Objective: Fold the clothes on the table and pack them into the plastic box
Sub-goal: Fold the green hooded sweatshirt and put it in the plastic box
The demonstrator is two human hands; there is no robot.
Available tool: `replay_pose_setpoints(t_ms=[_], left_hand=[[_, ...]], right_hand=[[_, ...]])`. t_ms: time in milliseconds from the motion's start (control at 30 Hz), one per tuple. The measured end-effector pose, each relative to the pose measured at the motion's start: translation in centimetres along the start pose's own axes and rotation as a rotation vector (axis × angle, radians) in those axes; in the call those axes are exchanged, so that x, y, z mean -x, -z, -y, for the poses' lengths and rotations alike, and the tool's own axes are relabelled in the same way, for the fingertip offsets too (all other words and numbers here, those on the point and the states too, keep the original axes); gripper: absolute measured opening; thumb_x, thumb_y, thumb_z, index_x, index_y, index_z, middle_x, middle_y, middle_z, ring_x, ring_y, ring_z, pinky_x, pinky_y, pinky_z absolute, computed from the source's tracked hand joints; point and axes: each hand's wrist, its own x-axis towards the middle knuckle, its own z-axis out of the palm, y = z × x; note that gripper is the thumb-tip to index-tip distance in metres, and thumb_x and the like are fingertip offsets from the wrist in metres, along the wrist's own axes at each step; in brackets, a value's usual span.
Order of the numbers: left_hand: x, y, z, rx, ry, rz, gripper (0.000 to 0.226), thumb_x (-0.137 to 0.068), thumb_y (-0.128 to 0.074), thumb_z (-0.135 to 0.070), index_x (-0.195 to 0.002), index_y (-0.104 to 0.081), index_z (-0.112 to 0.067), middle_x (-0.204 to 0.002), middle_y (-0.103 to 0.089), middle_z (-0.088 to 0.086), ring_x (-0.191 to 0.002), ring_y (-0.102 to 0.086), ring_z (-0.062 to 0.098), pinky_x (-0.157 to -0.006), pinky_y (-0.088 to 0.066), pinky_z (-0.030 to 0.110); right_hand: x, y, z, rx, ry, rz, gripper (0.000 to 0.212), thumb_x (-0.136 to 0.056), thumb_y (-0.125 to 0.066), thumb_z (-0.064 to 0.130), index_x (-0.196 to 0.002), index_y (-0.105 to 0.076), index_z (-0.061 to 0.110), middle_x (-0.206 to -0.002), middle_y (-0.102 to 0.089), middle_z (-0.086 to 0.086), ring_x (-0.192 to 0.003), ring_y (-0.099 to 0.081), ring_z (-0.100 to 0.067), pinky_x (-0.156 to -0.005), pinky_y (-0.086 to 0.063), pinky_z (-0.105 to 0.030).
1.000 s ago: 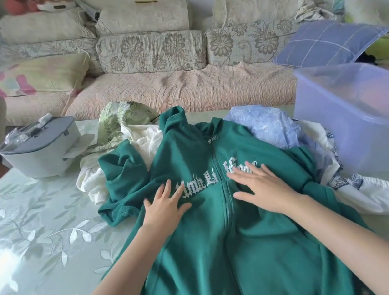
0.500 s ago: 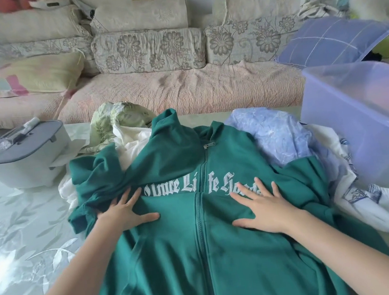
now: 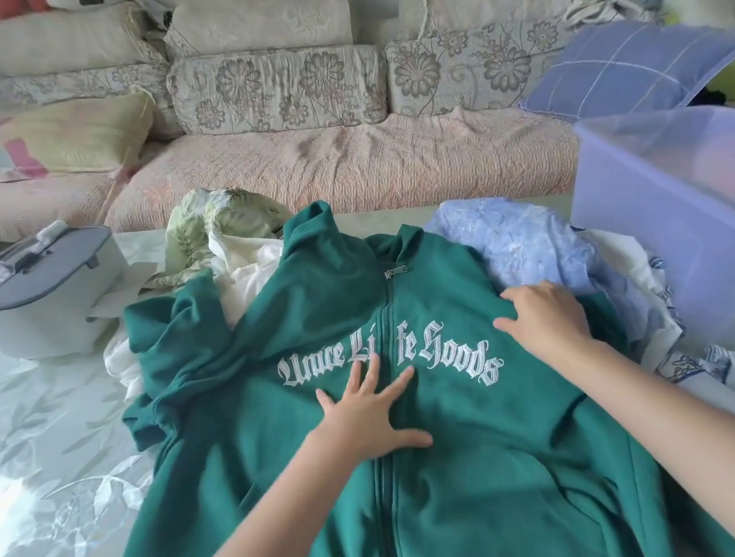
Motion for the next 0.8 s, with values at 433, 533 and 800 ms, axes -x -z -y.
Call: replay_pose_setpoints(t_ms=[433, 533, 800], left_hand=[[-1.8, -1.1, -0.7, -0.045, 0.071, -0.018, 0.101, -0.064, -0.035, -0.091, -0.142, 0.018, -0.052, -0.151, 0.034, -0.006, -0.138, 0.034, 0.021, -0.1, 0.009, 0.076], [-2.4, -0.2, -1.6, 0.063, 0.048, 0.04, 0.096, -0.067, -0.034, -0.089, -0.143, 0.012, -0.053, -0.154, 0.028, -0.008, -0.141, 0.03, 0.02, -0.103, 0.01, 0.073], [-3.0, 3.4, 1.1, -0.085, -0.033, -0.534, 0.06, -0.097, -0.043, -0.042, -0.15, -0.018, -0.03, -0.157, -0.02, -0.003, -0.145, -0.014, 0.018, -0.115, -0.013, 0.034]], right_hand=[[-2.7, -1.3, 0.0, 0.25, 0.199, -0.205, 0.034, -0.081, -0.066, 0.007, -0.113, -0.058, 0.019, -0.104, -0.065, -0.001, -0.097, -0.059, -0.025, -0.086, -0.032, -0.032], [-4.7, -1.0, -1.0, 0.35, 0.255, -0.301, 0.022, -0.075, -0.07, 0.002, -0.093, -0.064, 0.014, -0.084, -0.064, -0.004, -0.083, -0.059, -0.028, -0.082, -0.026, -0.034], [-3.5, -0.9, 1.1, 0.322, 0.298, -0.198, 0.074, -0.078, -0.075, 0.025, -0.14, -0.037, 0.018, -0.135, -0.045, -0.004, -0.12, -0.041, -0.026, -0.1, -0.03, -0.037]])
